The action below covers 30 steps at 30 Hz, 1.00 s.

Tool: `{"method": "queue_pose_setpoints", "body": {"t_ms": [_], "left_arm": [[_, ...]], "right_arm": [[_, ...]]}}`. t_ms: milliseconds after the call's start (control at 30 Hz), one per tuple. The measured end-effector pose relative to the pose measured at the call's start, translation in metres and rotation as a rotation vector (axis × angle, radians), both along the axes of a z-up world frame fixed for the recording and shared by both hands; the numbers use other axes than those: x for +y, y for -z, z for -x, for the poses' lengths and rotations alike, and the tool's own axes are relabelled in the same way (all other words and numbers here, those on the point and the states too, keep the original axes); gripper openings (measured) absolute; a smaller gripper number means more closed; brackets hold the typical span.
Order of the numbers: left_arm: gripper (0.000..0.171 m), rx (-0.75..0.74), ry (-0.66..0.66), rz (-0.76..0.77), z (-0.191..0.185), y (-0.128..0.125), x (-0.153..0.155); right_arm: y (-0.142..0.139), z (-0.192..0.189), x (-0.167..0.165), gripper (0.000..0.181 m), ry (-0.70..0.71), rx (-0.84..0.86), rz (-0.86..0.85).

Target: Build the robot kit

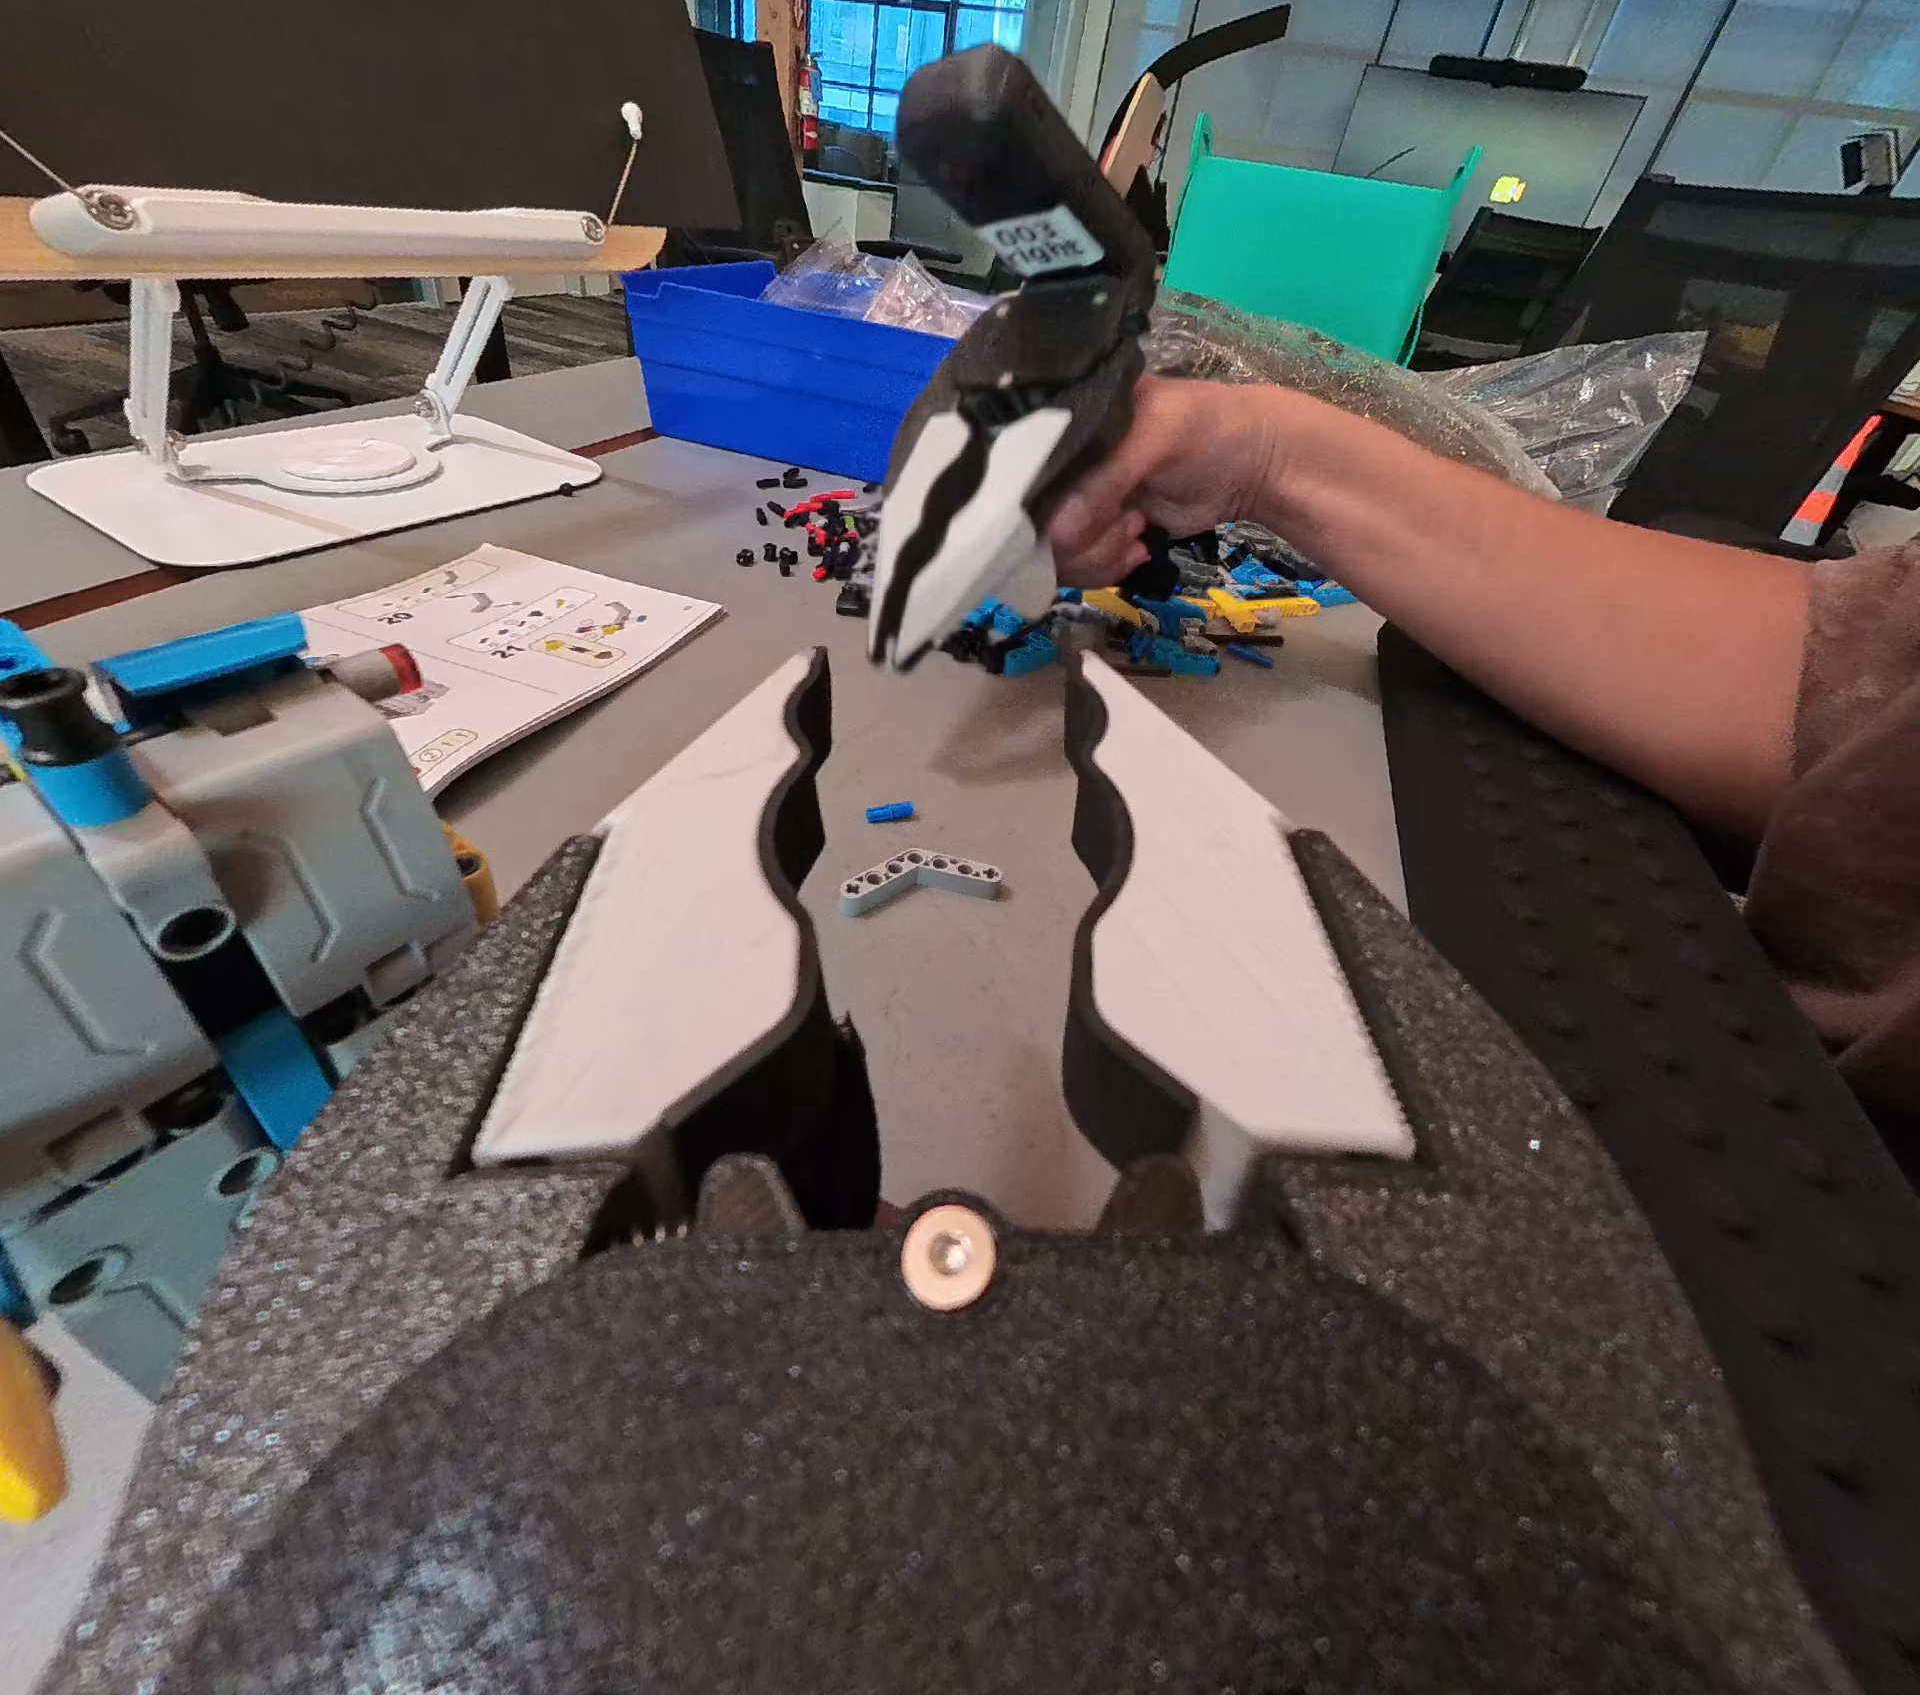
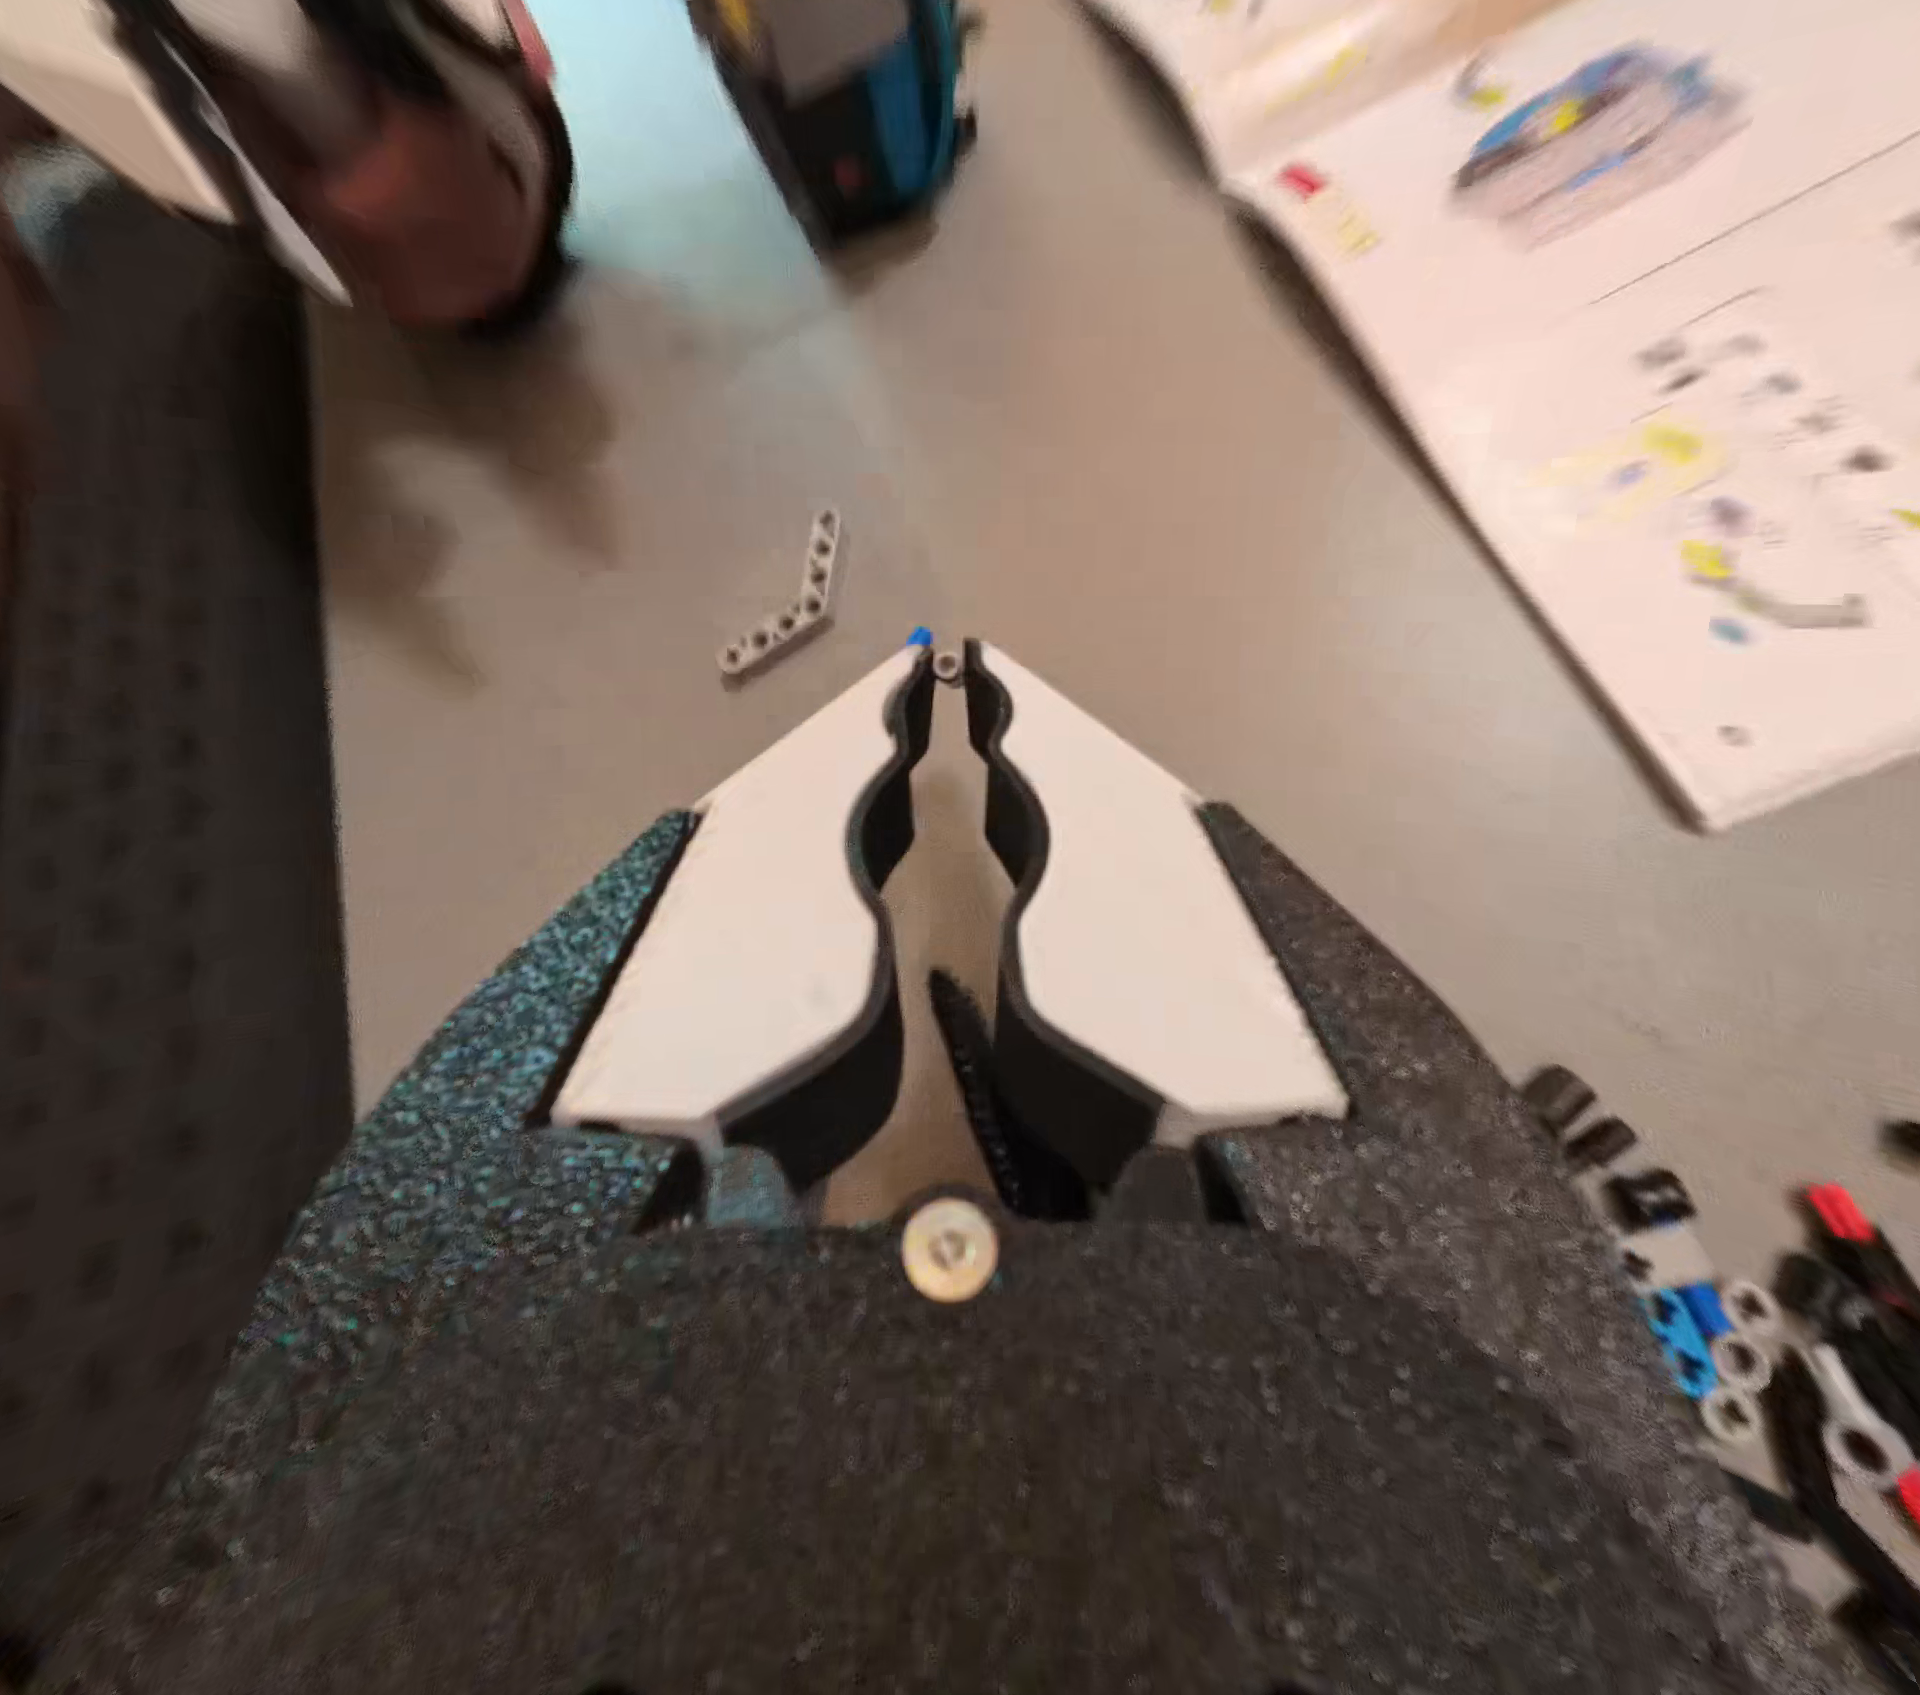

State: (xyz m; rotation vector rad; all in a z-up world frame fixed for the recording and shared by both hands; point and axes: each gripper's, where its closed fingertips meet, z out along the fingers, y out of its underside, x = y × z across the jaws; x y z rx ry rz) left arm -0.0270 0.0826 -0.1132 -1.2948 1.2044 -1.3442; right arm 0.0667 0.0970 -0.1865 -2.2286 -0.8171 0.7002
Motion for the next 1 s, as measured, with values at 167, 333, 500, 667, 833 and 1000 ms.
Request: {"method": "queue_pose_setpoints", "body": {"t_ms": [167,333,500,667,833,1000], "left_arm": [[0.045,0.0,0.001,-0.002,0.0,0.0,0.0],[0.045,0.003,0.002,0.006,0.0,0.0,0.0],[0.045,0.002,0.002,0.003,0.0,0.0,0.0],[0.045,0.001,0.002,0.003,0.0,0.0,0.0],[0.045,0.003,0.003,0.004,0.0,0.0,0.0],[0.045,0.005,0.005,0.009,0.0,0.001,0.0]], "right_arm": [[0.016,0.018,-0.007,0.006,-0.06,-0.07,0.028],[0.032,0.013,-0.01,0.006,-0.051,-0.125,0.062],[0.019,0.004,-0.003,0.025,0.011,-0.065,0.021],[-0.015,-0.073,0.027,0.021,0.324,-0.079,-0.157],[-0.019,-0.212,0.036,0.014,0.953,-0.154,-0.204],[0.002,-0.237,0.029,0.014,1.109,-0.003,-0.05]]}}
